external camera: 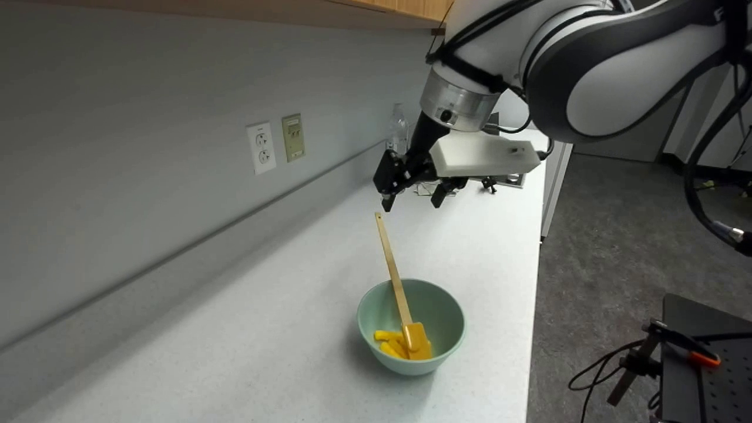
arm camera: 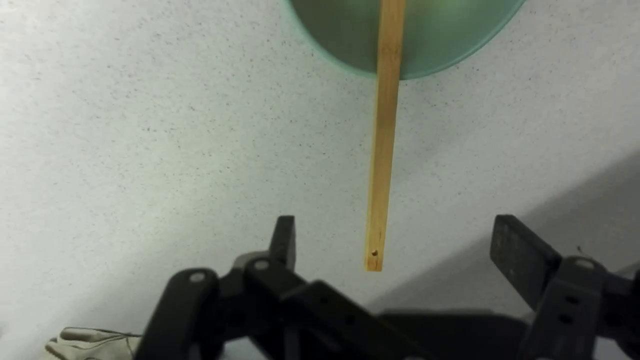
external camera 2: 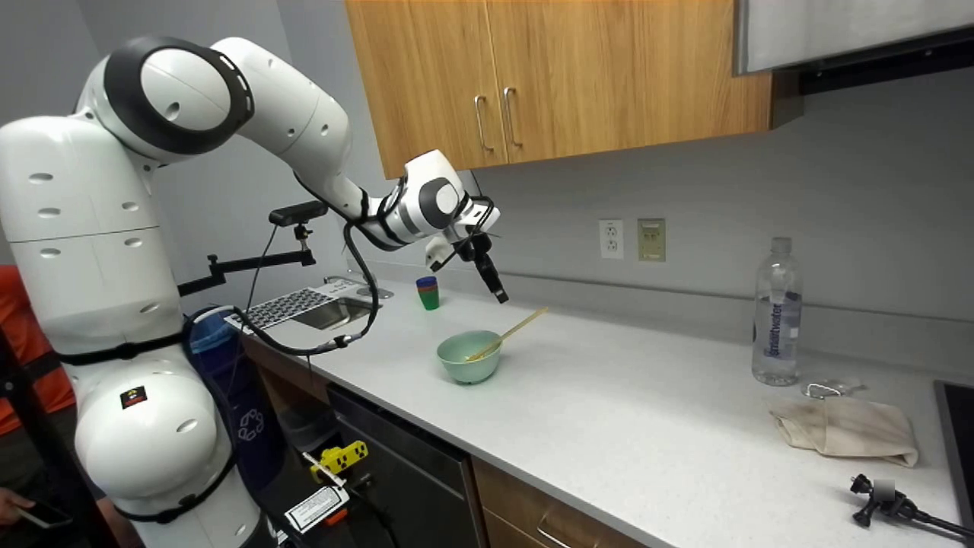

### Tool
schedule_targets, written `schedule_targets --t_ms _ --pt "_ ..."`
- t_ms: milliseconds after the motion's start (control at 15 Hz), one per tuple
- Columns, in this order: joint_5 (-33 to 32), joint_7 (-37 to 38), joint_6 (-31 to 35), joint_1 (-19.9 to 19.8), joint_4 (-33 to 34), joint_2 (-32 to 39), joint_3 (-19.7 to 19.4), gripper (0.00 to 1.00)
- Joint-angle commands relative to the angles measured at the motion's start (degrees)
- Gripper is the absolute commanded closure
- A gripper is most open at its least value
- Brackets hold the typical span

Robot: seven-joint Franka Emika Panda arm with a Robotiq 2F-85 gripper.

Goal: Use the object to mix the contents in the bowl

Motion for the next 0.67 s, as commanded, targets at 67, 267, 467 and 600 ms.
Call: schedule_targets --t_ms 67,267,467,600 --pt "6.4 -9.48 -4.67 0.29 -4.29 -8.04 -0.19 0.0" --pt "7.75 -12.77 -5.81 0.04 -6.61 -12.01 0.04 0.0" --pt "8.61 -14.78 -5.7 -0.21 -8.85 -15.45 0.37 0.0" --pt "9.23 -15.85 -5.23 -0.37 -9.91 -17.01 0.54 0.0"
